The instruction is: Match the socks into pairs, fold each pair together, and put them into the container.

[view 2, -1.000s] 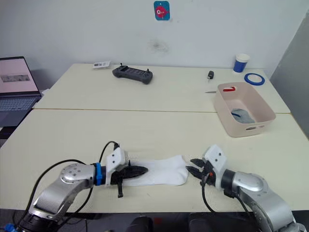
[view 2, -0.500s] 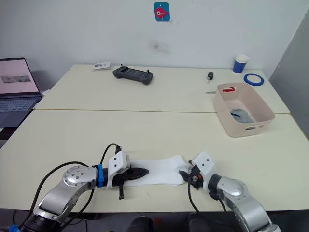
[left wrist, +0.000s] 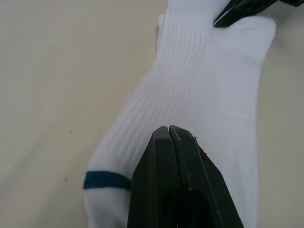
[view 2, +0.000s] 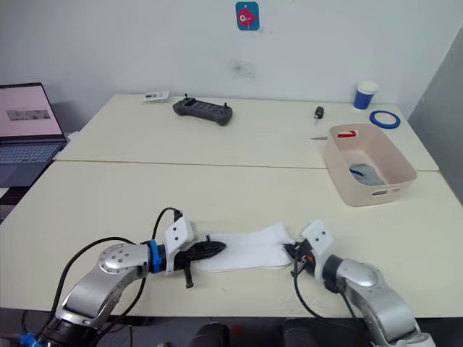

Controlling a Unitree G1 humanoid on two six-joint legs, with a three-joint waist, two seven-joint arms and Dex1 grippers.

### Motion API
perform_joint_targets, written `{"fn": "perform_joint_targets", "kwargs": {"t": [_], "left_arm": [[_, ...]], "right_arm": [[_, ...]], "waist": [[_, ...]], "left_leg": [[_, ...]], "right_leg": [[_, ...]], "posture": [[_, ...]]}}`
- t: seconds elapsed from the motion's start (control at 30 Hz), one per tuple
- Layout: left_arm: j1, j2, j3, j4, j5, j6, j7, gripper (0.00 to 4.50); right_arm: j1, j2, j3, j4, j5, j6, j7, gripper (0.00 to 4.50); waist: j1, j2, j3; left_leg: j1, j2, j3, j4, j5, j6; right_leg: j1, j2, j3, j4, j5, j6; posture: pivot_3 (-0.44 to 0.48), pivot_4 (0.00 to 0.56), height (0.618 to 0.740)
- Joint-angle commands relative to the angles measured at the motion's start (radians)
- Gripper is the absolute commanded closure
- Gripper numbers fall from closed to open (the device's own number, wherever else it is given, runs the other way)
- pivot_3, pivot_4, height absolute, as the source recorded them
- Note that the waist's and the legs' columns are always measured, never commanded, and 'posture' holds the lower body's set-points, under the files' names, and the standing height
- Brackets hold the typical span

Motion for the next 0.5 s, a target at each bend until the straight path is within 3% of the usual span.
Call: {"fn": "perform_joint_targets", "kwargs": {"t": [0.03, 0.27, 0.5], "left_arm": [[-0.055, -0.054, -0.069, -0.011, 0.021, -0.004, 0.003, 4.50], [-0.114, -0.112, -0.183, 0.130, 0.119, -0.042, 0.000, 4.50], [-0.130, -0.147, -0.174, 0.193, 0.139, -0.092, 0.012, 4.50]], "right_arm": [[-0.029, -0.068, -0.050, -0.074, 0.037, 0.012, 0.061, 4.46], [-0.096, -0.095, -0.017, -0.174, 0.083, 0.098, 0.064, 4.46], [-0.205, -0.059, 0.028, -0.221, 0.176, 0.264, 0.035, 4.46]], "waist": [[-0.001, 0.000, 0.000], [-0.010, 0.001, 0.000], [-0.004, 0.000, 0.000]], "left_leg": [[0.000, 0.000, 0.000, 0.000, 0.000, 0.000], [0.001, 0.001, -0.001, 0.000, 0.000, 0.000], [0.001, 0.000, 0.000, 0.002, 0.000, 0.000]], "right_leg": [[0.000, 0.000, 0.000, 0.000, 0.000, 0.001], [0.000, 0.003, 0.000, 0.000, 0.000, 0.001], [0.001, 0.001, 0.000, 0.000, 0.001, 0.002]], "posture": [[0.000, 0.150, 0.740], [0.000, 0.150, 0.740], [0.000, 0.150, 0.740]]}}
